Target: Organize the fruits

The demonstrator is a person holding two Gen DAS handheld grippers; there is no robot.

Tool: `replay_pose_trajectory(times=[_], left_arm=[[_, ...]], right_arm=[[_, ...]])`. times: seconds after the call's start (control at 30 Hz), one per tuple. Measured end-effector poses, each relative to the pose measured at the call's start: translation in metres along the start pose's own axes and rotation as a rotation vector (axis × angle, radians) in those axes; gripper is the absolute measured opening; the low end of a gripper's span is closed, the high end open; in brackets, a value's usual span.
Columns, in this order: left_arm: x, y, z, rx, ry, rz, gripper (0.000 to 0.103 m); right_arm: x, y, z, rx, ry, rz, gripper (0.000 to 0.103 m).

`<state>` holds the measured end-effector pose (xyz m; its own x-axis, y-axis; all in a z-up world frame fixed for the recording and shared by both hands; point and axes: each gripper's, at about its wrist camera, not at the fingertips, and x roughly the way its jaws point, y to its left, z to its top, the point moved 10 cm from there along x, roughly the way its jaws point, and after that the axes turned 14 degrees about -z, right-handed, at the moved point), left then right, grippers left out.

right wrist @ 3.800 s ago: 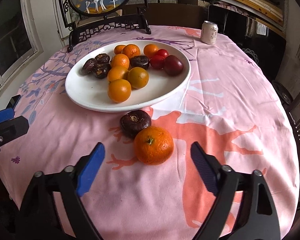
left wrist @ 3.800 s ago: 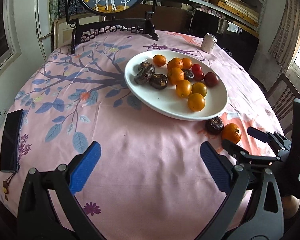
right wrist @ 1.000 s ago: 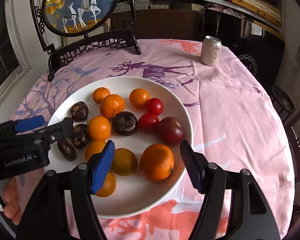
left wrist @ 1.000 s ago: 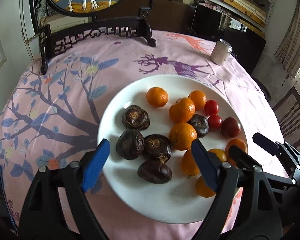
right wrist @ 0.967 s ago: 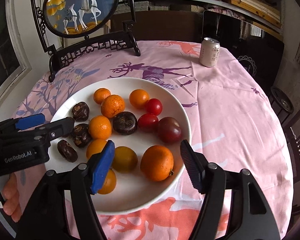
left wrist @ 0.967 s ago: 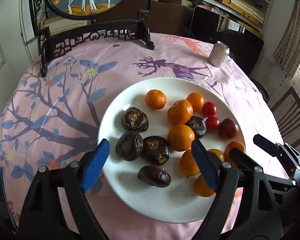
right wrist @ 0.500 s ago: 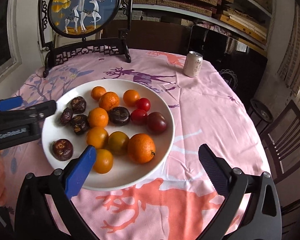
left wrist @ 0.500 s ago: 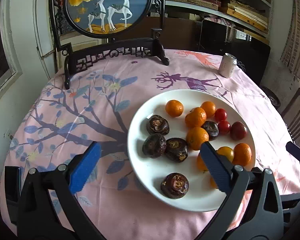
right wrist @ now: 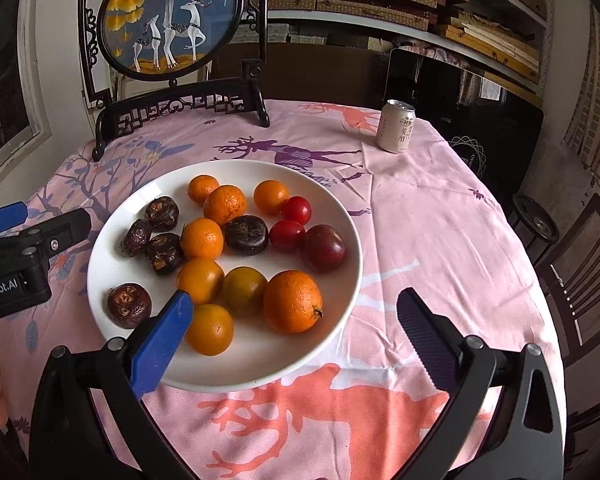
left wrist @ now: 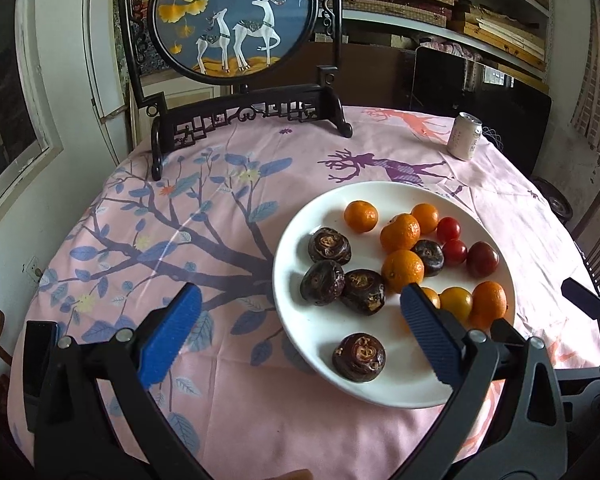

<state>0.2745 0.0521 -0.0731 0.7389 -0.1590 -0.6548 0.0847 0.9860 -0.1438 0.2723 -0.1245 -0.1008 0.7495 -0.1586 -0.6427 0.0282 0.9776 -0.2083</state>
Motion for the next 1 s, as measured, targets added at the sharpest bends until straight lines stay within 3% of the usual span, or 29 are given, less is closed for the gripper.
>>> replay_pose_trajectory(times=[1.0], left_arm=[[0.001, -0.008, -0.004, 0.03, 0.0, 0.007, 0.101]], right_arm=[[0.003, -0.013, -0.005, 0.054, 0.022, 0.017, 0.102]])
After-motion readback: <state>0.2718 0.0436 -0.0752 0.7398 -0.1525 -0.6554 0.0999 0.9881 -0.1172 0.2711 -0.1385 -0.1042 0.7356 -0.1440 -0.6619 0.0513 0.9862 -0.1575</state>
